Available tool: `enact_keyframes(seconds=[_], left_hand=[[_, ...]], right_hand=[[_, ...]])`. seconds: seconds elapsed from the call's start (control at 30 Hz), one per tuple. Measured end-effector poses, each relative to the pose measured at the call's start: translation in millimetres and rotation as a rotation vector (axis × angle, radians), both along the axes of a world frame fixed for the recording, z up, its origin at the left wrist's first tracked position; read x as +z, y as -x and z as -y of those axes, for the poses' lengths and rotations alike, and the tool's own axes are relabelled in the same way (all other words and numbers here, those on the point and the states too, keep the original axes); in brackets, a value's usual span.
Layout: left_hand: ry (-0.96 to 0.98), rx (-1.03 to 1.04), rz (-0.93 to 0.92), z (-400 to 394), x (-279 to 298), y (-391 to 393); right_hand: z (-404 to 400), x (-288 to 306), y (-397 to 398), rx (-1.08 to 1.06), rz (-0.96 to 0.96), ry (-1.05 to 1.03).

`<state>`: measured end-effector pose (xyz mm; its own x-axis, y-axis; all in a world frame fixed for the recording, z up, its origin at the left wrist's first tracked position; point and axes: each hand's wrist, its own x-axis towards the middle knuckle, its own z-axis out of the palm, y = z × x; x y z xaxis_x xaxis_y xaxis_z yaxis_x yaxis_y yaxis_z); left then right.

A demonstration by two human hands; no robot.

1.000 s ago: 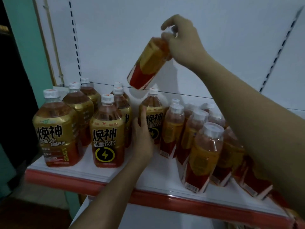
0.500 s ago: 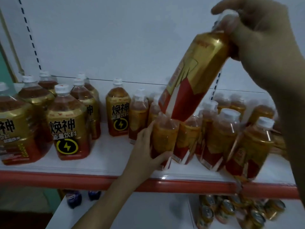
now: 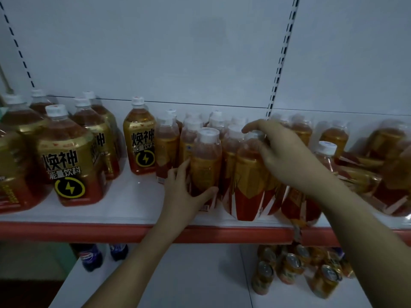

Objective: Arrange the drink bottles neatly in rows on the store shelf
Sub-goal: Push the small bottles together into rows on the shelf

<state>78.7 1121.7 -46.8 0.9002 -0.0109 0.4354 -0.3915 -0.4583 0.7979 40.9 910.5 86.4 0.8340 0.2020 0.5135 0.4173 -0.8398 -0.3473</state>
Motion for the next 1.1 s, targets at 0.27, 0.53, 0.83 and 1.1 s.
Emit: enact_keyframes(seconds=[0.27, 0.53, 0.83, 1.1], left_hand=[[-0.03, -0.062, -0.002, -1.7, -2.4, -1.3], [-0.022, -0.263, -0.048, 6.1, 6.8, 6.5], [-0.088, -0.303, -0.114, 48.7, 17.8, 9.2], [-0.06, -0.283, -0.136, 82.9, 16.7, -8.7]], right_hand=[[-0.6, 18.5, 34.1, -0.128, 0.139, -0.238], [23.5, 87.9, 84.3, -0.447, 0.49, -0.259], [79.0, 65.3, 92.6, -0.741, 0.314, -0.172], [137.6, 18.3, 42.0, -0.716, 0.109, -0.048]])
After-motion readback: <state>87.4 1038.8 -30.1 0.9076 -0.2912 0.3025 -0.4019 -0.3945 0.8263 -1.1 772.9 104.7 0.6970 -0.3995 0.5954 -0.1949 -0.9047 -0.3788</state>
